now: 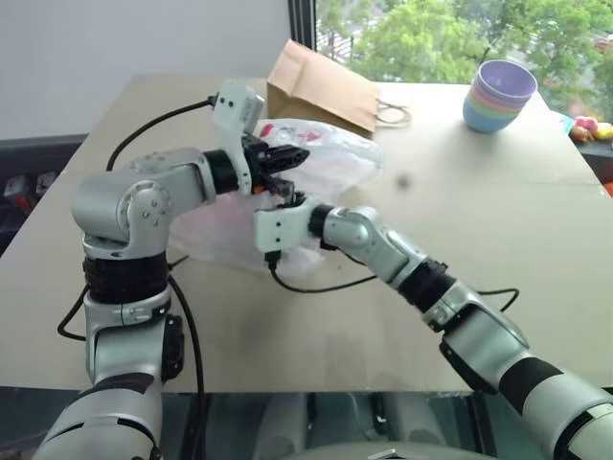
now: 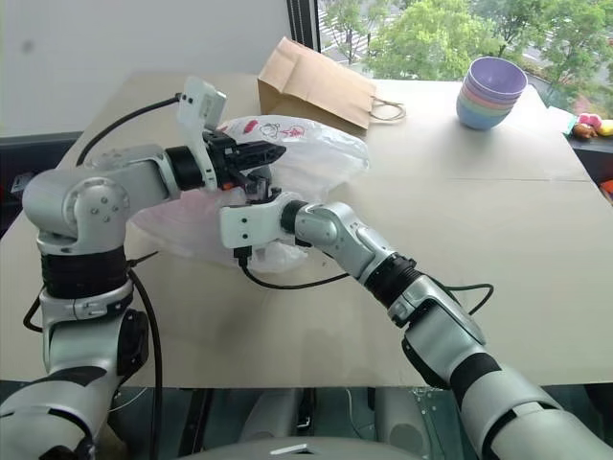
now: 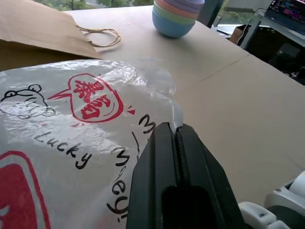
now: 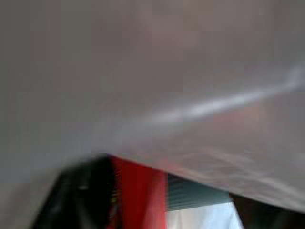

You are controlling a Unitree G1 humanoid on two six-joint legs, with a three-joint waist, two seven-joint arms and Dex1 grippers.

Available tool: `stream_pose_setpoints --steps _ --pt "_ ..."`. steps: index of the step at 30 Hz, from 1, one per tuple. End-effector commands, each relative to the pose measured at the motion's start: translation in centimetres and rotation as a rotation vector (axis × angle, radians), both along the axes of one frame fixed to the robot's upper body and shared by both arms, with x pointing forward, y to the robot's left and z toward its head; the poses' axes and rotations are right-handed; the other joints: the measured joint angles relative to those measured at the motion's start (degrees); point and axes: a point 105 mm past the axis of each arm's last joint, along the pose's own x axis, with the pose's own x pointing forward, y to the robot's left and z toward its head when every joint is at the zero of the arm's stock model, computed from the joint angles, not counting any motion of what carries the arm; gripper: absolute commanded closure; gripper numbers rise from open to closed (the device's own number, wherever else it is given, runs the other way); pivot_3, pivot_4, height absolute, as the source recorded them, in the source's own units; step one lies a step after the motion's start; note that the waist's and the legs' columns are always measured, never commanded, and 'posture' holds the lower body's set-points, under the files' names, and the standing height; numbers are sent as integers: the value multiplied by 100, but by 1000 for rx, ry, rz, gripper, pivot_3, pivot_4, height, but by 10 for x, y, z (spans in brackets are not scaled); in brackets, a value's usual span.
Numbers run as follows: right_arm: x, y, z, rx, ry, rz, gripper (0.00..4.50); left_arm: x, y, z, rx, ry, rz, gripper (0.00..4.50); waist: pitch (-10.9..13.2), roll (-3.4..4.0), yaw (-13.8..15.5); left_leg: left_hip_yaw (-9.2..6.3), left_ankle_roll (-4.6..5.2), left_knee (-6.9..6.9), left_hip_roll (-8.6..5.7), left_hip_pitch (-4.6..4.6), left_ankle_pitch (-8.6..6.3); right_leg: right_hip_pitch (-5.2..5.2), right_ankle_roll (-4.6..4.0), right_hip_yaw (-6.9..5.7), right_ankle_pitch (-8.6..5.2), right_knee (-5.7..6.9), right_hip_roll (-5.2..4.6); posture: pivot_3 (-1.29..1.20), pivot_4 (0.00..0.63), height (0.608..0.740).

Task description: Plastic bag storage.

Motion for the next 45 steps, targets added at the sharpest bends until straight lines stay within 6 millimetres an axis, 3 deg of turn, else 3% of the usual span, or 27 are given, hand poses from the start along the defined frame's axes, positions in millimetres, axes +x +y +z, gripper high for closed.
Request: stream_pose_setpoints --steps 1,3,5,7,10,14,18,22,25,31,33,37,38,40,43,45 --pt "11 -23 12 97 38 -71 41 -6 0 8 -12 -112 -28 4500 0 0 25 -2 0 -3 -1 -1 0 1 0 -2 0 -2 -3 0 150 740" --pt "11 -37 14 116 92 -78 41 -5 1 5 -6 -131 -25 4500 0 -1 42 -3 0 -5 -7 -3 0 1 0 -5 0 -5 -11 0 150 740" --pt "3 -63 17 132 186 -67 41 -6 -3 2 -19 -135 -51 4500 0 0 65 -6 1 -6 -8 -7 0 3 0 -9 0 -11 -13 0 150 740" --pt "3 -97 28 178 205 -169 41 -8 -5 3 -36 -156 -74 4500 0 0 79 -10 16 -8 -11 -8 -9 4 1 -13 0 -12 -15 0 150 740" --pt "14 -142 41 200 196 -366 41 -9 -6 0 -22 -165 -91 4500 0 0 62 -7 25 -7 -10 -6 -14 3 0 -13 0 -9 -13 0 150 740" --pt "53 -178 51 229 177 -631 41 -11 -7 -1 -17 -174 -104 4500 0 1 -19 21 26 -7 -2 14 -13 10 -1 -5 -1 -3 -1 0 150 740" --pt "99 -172 36 334 369 -713 41 -13 -10 -1 -8 -192 -105 4500 -1 1 -84 38 24 -7 2 16 -11 9 -2 12 -1 -7 13 0 150 740" --pt "119 -161 28 414 480 -707 41 -19 -9 -2 5 -205 -101 4500 0 1 -97 34 24 -12 0 6 -11 6 -2 11 0 -12 11 0 150 740" --pt "126 -164 26 427 494 -720 1285 -23 -5 -1 17 -218 -79 4500 1 3 -77 30 22 -29 -9 -7 -11 -11 -2 8 0 -17 -7 0 150 740" --pt "125 -172 30 473 500 -695 4304 -31 -1 -3 19 -228 -75 4500 2 5 -99 13 29 -34 -10 -9 -16 -13 0 9 1 -31 -15 0 150 740" --pt "124 -178 31 490 501 -701 4421 -36 -1 -1 -40 -203 -120 4500 3 6 -103 12 31 -34 -9 -7 -18 -13 0 9 1 -27 -14 0 150 740" --pt "124 -198 34 536 502 -746 4500 -45 -7 4 -86 -187 -226 2731 3 6 -94 9 31 -27 -9 2 -17 -9 0 6 1 -12 -12 0 150 740" --pt "125 -213 35 548 486 -797 4500 -55 -12 9 -114 -182 -298 2458 3 6 -93 9 31 -25 -10 1 -17 -9 0 7 1 -11 -11 0 150 740" --pt "126 -237 36 562 458 -881 4500 -73 -16 12 -155 -143 -418 1343 3 6 -83 11 32 -21 -11 -1 -16 -8 0 7 1 -10 -11 0 150 740" --pt "121 -265 34 566 435 -967 4500 -100 -16 -2 -136 -30 -547 13 4 7 -85 10 33 -24 -11 -3 -17 -9 0 6 -1 -15 -12 0 150 740" --pt "112 -281 31 564 430 -1012 4500 -117 -12 -16 -114 61 -589 13 3 10 -111 12 33 -32 -9 -3 -17 -11 0 9 -2 -23 -11 0 150 740"
